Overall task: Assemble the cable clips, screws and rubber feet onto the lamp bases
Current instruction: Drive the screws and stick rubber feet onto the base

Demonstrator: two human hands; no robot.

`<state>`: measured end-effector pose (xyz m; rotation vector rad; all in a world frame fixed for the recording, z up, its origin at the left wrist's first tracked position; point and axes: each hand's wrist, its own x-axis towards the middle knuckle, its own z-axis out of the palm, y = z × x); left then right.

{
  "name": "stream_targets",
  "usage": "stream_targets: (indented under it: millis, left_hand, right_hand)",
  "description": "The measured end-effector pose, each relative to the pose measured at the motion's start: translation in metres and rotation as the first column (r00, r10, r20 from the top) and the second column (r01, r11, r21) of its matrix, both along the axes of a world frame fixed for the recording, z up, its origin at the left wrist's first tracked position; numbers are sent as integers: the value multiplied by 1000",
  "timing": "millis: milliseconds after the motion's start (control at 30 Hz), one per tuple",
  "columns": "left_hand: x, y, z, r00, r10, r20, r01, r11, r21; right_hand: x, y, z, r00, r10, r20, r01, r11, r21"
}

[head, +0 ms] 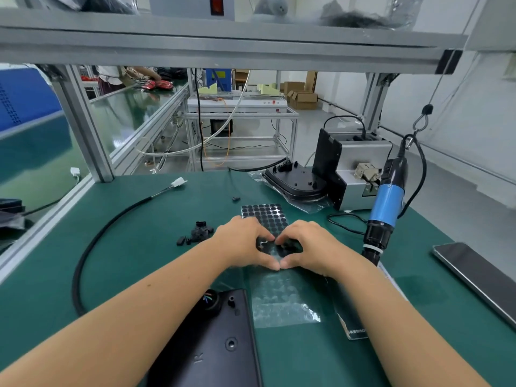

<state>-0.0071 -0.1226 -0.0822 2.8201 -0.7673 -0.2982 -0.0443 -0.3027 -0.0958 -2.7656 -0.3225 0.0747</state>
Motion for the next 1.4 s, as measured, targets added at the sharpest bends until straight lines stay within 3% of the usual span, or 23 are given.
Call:
stream_targets:
  millis: [333, 667, 1400]
  left_hand:
    - [1, -6, -2, 998, -31, 55, 30, 999, 29]
    - [9, -8, -2, 994, 34, 101, -31, 999, -27]
    - [8, -10, -1, 991, 51, 126, -48, 998, -30]
  right_hand:
    - [-5, 6, -5, 995, -74, 68, 67, 993, 98]
    - [-6, 14, -12, 963, -144, 229, 133, 989, 65]
    - [-2, 20, -2, 969, -235, 81, 226, 968, 108]
